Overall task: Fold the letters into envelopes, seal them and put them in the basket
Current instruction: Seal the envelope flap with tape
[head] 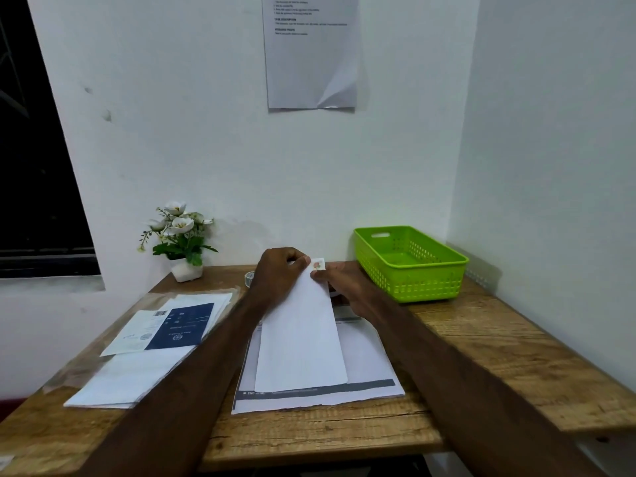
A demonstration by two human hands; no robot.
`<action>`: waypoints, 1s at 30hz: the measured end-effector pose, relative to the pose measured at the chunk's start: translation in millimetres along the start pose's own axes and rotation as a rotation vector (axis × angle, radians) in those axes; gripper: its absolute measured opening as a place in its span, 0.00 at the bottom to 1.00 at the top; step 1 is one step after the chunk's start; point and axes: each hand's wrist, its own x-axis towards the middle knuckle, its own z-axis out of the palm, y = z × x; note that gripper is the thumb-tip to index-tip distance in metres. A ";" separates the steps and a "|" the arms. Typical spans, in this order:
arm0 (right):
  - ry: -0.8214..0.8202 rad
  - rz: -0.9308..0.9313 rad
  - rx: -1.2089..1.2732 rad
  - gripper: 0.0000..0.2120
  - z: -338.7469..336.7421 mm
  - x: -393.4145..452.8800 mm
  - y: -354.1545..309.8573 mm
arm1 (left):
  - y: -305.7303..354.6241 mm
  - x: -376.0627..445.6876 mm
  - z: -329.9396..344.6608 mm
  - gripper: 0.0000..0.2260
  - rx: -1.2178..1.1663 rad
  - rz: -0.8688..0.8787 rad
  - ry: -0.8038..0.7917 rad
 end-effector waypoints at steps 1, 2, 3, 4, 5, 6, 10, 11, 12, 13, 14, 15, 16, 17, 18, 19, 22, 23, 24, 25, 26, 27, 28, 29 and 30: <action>0.011 0.006 0.003 0.10 0.9 -0.3 0.1 | 0.2 -0.3 0.1 0.06 -0.002 -0.002 -0.004; 0.017 0.006 0.001 0.10 1.4 -0.5 -0.1 | 0.9 -1.2 0.0 0.06 -0.005 -0.007 -0.006; 0.020 0.004 -0.005 0.11 1.0 -0.4 0.1 | 2.0 -2.5 0.1 0.06 -0.009 -0.008 -0.009; 0.019 0.003 -0.007 0.11 0.7 -1.2 -0.5 | 2.7 -3.2 0.1 0.06 -0.011 -0.008 -0.009; 0.019 0.007 -0.007 0.11 0.2 -2.7 -1.7 | 3.3 -3.7 0.2 0.06 -0.015 -0.004 -0.009; 0.021 0.012 -0.002 0.11 0.2 -4.0 -3.0 | 4.1 -3.7 -0.4 0.06 -0.019 -0.004 -0.010; 0.045 0.033 0.002 0.11 0.4 -3.9 -5.7 | 6.1 -3.5 -1.1 0.06 -0.033 0.001 -0.003; 0.056 0.039 0.001 0.11 0.7 -3.1 -5.9 | 6.5 -4.1 -1.4 0.06 -0.032 0.003 0.001; 0.067 0.044 0.005 0.11 0.9 -1.9 -5.6 | 6.0 -4.0 -1.2 0.06 -0.026 0.006 0.006; 0.076 0.050 0.008 0.11 0.8 -1.1 -5.5 | 5.5 -3.9 -1.1 0.05 -0.035 0.009 0.009; 0.082 0.055 0.013 0.11 1.8 -0.6 -6.1 | 4.8 -3.6 -1.8 0.05 -0.045 0.008 0.019; 0.099 0.058 0.020 0.10 1.4 0.8 -5.9 | 6.7 -3.9 -3.3 0.05 -0.063 0.004 0.030; 0.121 0.061 0.029 0.10 1.7 2.6 -5.3 | 8.0 -3.6 -5.8 0.05 -0.060 0.002 0.054; 0.151 0.064 0.038 0.10 0.6 4.2 -4.8 | 8.8 -2.6 -6.9 0.06 -0.057 -0.002 0.084; 0.183 0.068 0.046 0.11 -0.2 6.2 -4.4 | 10.1 -2.9 -8.7 0.08 -0.053 -0.027 0.115; 0.206 0.071 0.054 0.12 -0.5 8.3 -4.4 | 7.3 -2.3 -10.7 0.11 -0.053 -0.075 0.147; 0.233 0.070 0.051 0.14 -1.1 12.5 -2.2 | -0.6 0.5 -16.8 0.16 -0.120 -0.341 0.148; 0.235 0.060 0.052 0.12 -0.8 11.8 -1.5 | -4.9 1.6 -17.4 0.17 -0.182 -0.409 0.126; 0.228 0.042 0.057 0.11 -0.9 11.0 -0.8 | -5.1 0.7 -17.3 0.19 -0.261 -0.463 0.100; 0.218 0.020 0.062 0.10 -1.4 11.4 1.0 | -2.9 -1.4 -17.2 0.20 -0.319 -0.500 0.081; 0.203 -0.009 0.064 0.10 -1.6 10.8 2.0 | -1.3 -2.9 -16.8 0.19 -0.346 -0.510 0.076; 0.189 -0.034 0.061 0.11 -1.8 10.2 2.7 | -0.7 -3.7 -16.6 0.18 -0.370 -0.502 0.072; 0.187 -0.046 0.062 0.12 -1.9 9.6 3.0 | 0.0 -4.0 -16.0 0.16 -0.395 -0.493 0.065; 0.194 -0.051 0.063 0.14 -1.8 8.5 2.4 | 2.1 -4.9 -16.4 0.14 -0.421 -0.487 0.065; 0.207 -0.051 0.066 0.15 -1.7 8.2 2.2 | 4.6 -5.9 -16.5 0.13 -0.447 -0.481 0.058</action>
